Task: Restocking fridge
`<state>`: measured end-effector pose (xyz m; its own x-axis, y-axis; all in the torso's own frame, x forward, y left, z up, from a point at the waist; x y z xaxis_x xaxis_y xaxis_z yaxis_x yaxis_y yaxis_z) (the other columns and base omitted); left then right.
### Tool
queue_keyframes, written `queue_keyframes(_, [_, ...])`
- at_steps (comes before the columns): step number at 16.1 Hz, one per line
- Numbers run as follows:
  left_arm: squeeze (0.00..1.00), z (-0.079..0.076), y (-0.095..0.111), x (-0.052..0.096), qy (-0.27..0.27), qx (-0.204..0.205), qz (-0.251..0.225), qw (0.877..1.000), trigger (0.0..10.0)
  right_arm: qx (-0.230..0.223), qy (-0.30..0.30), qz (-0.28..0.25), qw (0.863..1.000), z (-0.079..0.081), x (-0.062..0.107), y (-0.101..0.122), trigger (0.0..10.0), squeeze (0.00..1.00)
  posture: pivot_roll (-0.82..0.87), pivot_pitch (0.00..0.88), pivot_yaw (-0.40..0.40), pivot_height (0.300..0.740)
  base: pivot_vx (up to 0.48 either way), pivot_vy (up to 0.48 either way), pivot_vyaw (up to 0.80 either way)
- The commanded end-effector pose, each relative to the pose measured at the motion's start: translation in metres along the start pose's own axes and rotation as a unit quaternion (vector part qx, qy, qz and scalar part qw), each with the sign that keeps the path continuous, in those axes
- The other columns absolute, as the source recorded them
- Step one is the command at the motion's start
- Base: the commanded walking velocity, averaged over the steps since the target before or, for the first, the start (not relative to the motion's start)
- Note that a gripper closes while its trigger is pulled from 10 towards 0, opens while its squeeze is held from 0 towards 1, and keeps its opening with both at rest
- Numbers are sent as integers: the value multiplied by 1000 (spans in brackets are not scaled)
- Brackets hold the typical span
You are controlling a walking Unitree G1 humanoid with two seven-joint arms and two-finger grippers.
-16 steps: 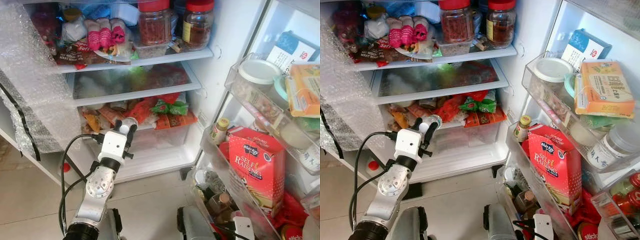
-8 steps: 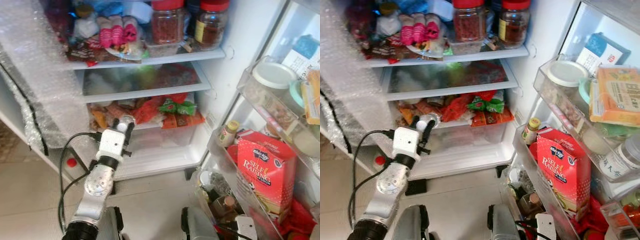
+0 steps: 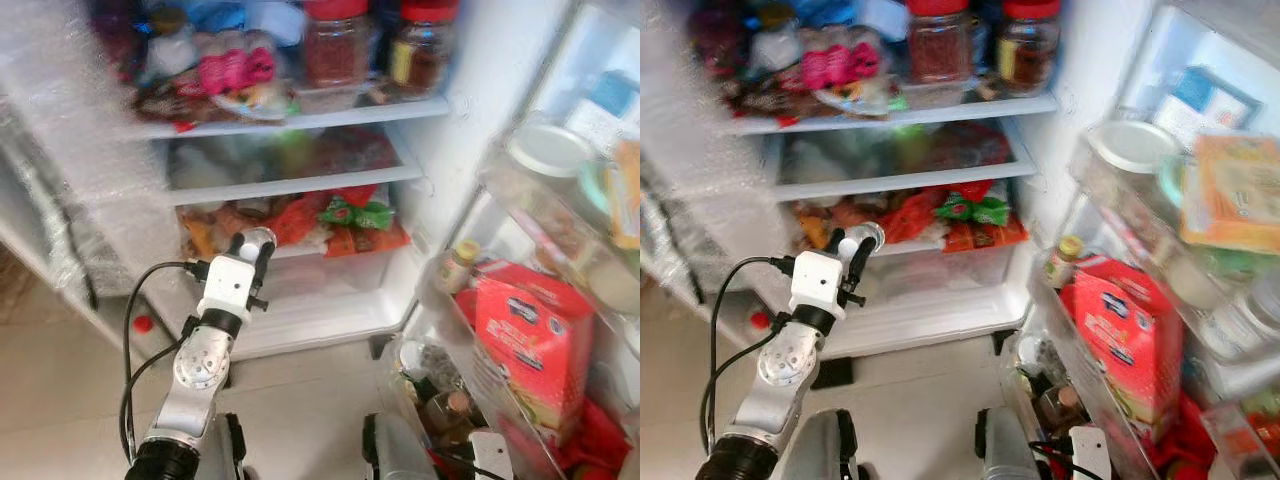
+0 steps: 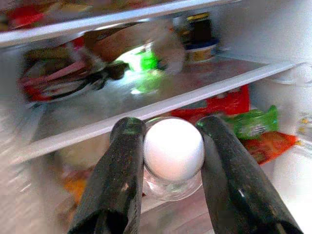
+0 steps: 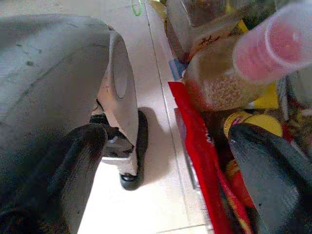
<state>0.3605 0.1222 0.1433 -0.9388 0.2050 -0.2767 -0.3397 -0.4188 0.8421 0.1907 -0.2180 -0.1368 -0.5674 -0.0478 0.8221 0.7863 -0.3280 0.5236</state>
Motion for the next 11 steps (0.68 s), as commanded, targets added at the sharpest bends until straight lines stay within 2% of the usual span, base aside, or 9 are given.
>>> queue_keyframes(1, [0, 3, 2, -1, 3, -9, -5, 1000, 10000, -11, 8, 13, 1000, 6, -1, -9, 10000, 0, -192, 117, -32, 606, 0, 0, 0])
queue_keyframes(11, [0, 1, 3, -3, 1, -10, -7, 1000, 10000, -6, 12, 17, 1000, 7, -1, -11, 10000, 0, -193, 107, -29, 606, 0, 0, 0])
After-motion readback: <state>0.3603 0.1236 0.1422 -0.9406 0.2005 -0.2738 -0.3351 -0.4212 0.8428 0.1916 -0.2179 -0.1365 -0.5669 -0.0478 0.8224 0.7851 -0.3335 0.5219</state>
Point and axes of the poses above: a point about 5 cm out from each wrist's last joint towards the gripper, its own x axis pointing back from the gripper into the wrist, its own y axis along the axis of the wrist's last joint, z = x × y, the point moved 6 cm from there along -x, pointing out of the wrist towards the gripper, and after that the axes turned 14 degrees about -x, right-handed, at the moved point
